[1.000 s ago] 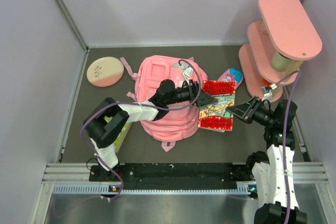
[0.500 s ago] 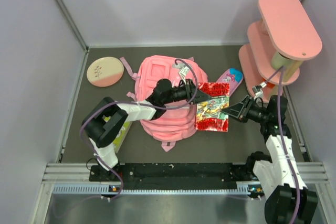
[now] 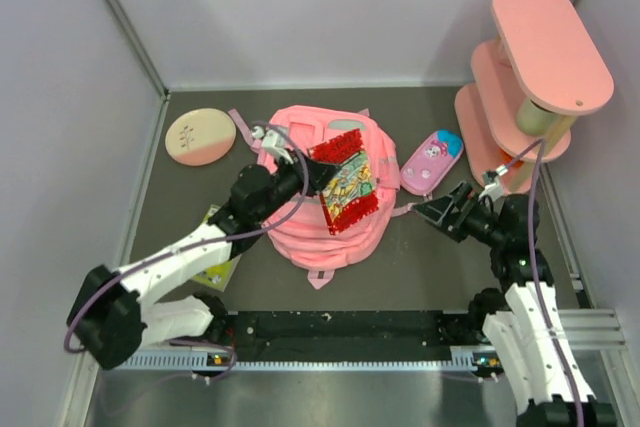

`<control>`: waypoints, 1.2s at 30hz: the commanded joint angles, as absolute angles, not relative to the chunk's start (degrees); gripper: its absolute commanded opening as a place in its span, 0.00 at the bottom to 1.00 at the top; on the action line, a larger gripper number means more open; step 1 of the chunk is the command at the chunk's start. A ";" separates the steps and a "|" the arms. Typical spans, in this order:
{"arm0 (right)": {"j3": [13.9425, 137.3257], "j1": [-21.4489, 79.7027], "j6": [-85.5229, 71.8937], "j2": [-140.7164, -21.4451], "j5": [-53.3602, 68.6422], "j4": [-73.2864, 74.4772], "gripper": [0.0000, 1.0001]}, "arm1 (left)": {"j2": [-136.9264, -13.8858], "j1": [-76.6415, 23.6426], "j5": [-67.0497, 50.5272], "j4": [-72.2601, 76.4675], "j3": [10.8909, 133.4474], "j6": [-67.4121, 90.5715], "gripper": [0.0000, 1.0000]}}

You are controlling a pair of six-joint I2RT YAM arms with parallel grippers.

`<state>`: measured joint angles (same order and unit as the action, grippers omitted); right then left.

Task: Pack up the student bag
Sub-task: Pick up the book from the center of the board.

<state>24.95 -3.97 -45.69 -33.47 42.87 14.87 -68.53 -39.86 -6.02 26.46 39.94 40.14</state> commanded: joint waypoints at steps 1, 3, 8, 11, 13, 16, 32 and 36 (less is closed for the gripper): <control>20.14 5.69 -60.71 -29.02 33.51 3.10 0.99 | -60.21 -40.17 8.85 29.08 36.31 43.32 0.00; 17.06 11.75 -66.50 -26.46 30.34 -3.64 0.99 | -58.36 -40.17 10.01 31.28 34.90 45.96 0.00; 15.03 26.94 -69.96 -31.52 20.14 -14.83 0.99 | -56.43 -40.17 11.60 40.41 29.36 52.90 0.00; 15.91 33.64 -70.22 -40.12 17.14 -22.56 0.99 | -55.99 -40.17 10.82 44.71 27.78 54.93 0.00; 15.21 35.59 -72.67 -44.54 16.70 -31.52 0.99 | -55.64 -40.17 10.11 45.00 27.69 55.10 0.00; 13.98 38.14 -76.72 -51.66 16.00 -44.50 0.99 | -53.97 -40.08 10.81 47.36 26.46 54.85 0.00; 21.79 44.12 -80.59 -76.27 15.38 -72.67 0.95 | -49.31 -39.55 11.26 52.91 21.71 56.25 0.00; 23.73 44.12 -83.23 -81.38 16.70 -79.78 0.92 | -48.78 -38.59 8.97 52.91 21.45 56.60 0.00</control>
